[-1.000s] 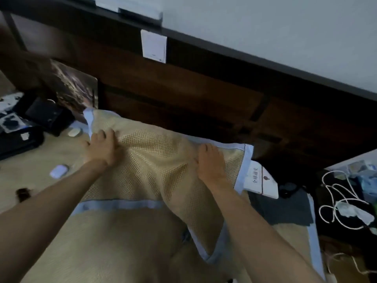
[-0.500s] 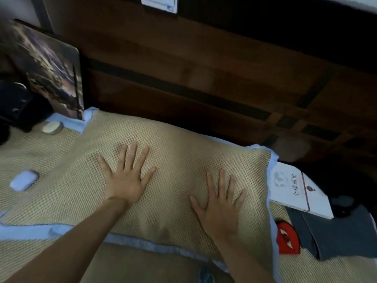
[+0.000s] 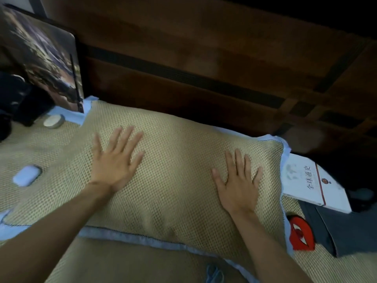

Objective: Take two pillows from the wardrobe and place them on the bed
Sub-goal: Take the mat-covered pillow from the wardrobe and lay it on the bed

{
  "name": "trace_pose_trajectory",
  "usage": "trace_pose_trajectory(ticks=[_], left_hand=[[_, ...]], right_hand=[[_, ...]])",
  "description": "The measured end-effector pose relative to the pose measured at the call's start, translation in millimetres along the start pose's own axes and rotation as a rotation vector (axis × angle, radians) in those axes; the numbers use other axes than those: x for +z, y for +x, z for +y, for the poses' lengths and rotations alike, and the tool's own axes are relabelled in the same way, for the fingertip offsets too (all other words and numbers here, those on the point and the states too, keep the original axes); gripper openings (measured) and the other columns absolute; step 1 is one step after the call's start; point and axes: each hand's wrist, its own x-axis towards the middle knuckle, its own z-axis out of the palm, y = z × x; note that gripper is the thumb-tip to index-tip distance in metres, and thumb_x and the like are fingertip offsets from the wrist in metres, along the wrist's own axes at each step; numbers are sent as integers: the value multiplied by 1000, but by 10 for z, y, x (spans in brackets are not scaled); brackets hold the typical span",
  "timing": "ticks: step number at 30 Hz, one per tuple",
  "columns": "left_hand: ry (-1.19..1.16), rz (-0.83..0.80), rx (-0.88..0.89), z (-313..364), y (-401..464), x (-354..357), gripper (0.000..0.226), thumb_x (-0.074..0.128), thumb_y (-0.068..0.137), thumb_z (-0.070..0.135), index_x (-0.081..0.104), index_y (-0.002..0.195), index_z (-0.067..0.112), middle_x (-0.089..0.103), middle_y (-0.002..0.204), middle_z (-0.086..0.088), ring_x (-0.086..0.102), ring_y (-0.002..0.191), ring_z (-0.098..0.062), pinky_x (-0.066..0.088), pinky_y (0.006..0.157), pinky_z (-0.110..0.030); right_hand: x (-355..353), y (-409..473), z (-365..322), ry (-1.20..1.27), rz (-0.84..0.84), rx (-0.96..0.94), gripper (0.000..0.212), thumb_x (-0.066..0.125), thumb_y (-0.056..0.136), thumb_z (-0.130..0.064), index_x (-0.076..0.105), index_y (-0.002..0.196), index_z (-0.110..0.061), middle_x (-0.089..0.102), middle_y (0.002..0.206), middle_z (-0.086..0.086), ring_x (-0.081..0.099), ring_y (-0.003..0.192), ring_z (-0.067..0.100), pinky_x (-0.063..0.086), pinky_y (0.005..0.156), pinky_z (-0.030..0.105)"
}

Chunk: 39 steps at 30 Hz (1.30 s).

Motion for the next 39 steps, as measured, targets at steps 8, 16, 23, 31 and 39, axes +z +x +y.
trace_pose_trajectory(ticks=[8,16,23,31,39], left_hand=[[-414,-211,-631,-666,-318,-199,115,26,68,98,15,155,23,27,158,-20,28,140,-45,23,111,-67],[-762,21,-636,-795,185,-527,81,45,85,76,43,136,13,58,129,-24,53,117,-45,39,99,-55],[-689,340,-563,-805,411,-644,41,49,96,52,44,116,16,61,113,-24,58,105,-45,46,89,-56],[-91,-11,-208,82,1008,-763,49,47,90,41,46,131,14,45,140,-19,41,131,-40,32,103,-70],[-72,-88,-11,499,1340,-149,74,-6,89,76,1,155,42,-2,166,6,-9,151,-18,-11,114,-66]], right_hand=[[-273,-125,444,264,-181,486,123,26,61,-103,-12,154,-32,-8,167,5,2,151,35,9,115,69],[-587,179,424,728,-36,824,129,74,43,-87,34,132,-3,58,126,21,57,112,40,49,94,52],[-684,465,430,831,207,678,108,78,57,-75,34,131,-11,57,128,16,57,110,31,45,91,40],[-602,578,106,231,135,298,96,68,86,-34,5,155,-8,17,160,23,19,146,41,11,118,63],[-235,1156,-317,65,-7,-94,76,17,94,-72,16,157,-28,13,166,2,2,152,23,-5,121,54]])
